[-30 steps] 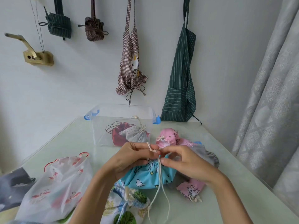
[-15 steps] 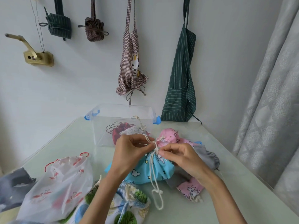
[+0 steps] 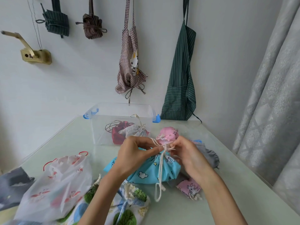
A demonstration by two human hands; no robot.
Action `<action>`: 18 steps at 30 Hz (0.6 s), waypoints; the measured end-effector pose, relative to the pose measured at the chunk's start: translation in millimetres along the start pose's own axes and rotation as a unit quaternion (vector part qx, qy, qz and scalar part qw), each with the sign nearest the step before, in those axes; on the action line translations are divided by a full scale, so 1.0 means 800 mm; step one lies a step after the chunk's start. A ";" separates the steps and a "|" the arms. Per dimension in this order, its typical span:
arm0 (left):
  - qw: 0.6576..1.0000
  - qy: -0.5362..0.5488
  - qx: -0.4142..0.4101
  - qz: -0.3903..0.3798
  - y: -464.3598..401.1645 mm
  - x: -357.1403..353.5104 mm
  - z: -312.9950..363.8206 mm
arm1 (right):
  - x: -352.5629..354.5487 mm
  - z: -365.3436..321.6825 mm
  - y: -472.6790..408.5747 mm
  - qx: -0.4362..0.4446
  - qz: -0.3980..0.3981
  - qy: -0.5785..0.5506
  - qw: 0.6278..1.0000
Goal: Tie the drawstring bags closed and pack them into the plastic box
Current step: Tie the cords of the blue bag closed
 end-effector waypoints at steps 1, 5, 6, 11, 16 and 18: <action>1.000 0.007 -0.008 -0.012 0.000 -0.003 0.002 | -0.013 0.006 0.003 -0.037 -0.046 -0.069 0.996; 0.996 0.080 -0.010 -0.042 -0.002 -0.010 0.000 | -0.041 0.012 0.015 -0.086 -0.164 -0.167 0.968; 0.993 0.104 -0.008 -0.053 -0.002 -0.015 -0.001 | -0.042 0.010 0.015 -0.080 -0.170 -0.182 0.965; 0.988 0.132 -0.009 -0.080 -0.001 -0.026 0.002 | 0.007 0.011 -0.006 0.030 0.034 0.008 0.999; 0.991 0.104 0.012 -0.078 -0.002 -0.027 -0.009 | 0.042 -0.075 0.046 0.336 0.306 0.428 0.782; 0.991 0.105 0.020 -0.075 -0.002 -0.028 -0.011 | 0.048 -0.090 0.064 0.386 0.344 0.443 0.732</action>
Point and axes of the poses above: each hand's wrist, its own y-axis away from the middle knuckle, its own x-axis out of the back of the hand, z = x × y, the point moved 10 cm from there along -y, towards the middle knuckle, and after that the axes turned 7 degrees about -y, right-handed, at the moved point
